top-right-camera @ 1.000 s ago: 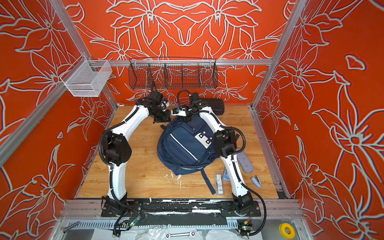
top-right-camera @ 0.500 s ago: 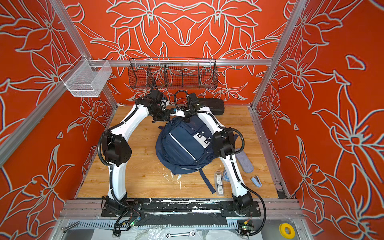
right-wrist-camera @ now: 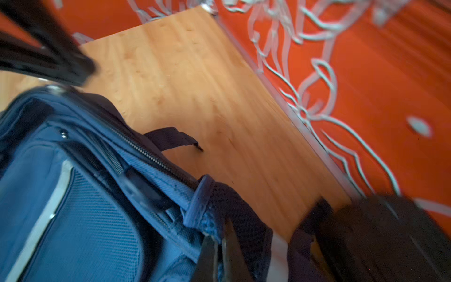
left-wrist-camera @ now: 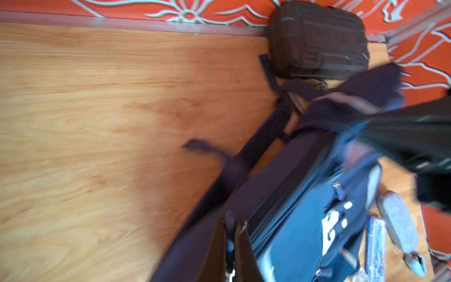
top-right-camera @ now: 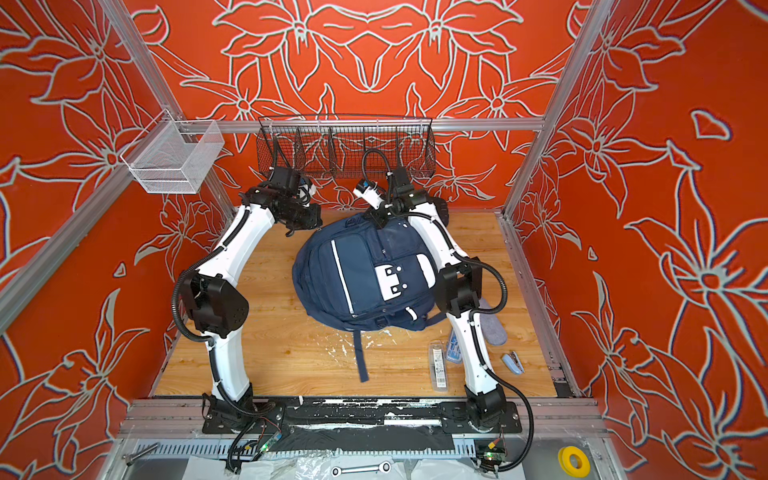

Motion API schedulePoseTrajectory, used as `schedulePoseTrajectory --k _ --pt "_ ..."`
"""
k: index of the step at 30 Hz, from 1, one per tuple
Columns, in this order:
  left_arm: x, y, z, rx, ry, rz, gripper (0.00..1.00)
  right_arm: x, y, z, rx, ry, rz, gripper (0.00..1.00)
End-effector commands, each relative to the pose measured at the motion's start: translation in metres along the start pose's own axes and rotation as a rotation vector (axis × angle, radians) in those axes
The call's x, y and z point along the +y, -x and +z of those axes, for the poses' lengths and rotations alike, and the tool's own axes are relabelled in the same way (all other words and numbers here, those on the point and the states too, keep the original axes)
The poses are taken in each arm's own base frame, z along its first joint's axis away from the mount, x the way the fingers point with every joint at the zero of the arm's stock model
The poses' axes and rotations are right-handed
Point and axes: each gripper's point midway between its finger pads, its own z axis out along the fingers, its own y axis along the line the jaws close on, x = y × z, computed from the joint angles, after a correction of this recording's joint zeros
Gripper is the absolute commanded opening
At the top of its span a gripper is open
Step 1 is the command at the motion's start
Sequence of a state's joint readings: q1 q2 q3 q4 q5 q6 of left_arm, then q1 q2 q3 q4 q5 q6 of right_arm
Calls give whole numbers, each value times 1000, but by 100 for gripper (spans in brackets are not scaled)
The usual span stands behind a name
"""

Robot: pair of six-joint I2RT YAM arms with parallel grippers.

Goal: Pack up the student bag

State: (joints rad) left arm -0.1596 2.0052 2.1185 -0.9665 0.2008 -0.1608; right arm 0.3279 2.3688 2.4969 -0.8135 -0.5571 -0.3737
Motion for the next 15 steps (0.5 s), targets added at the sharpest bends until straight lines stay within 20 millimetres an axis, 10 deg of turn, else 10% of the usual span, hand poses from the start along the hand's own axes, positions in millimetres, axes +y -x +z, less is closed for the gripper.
schedulePoseTrajectory --k 1,11,15 --pt "33 -4 -28 -11 119 -36 0 -48 19 -71 -86 -156 292 0" --pt "31 -5 -42 -61 105 -85 0 -51 -4 -121 -234 -245 515 0" --pt "-2 3 -54 -116 -30 -75 0 -13 -3 -133 -315 -168 294 0"
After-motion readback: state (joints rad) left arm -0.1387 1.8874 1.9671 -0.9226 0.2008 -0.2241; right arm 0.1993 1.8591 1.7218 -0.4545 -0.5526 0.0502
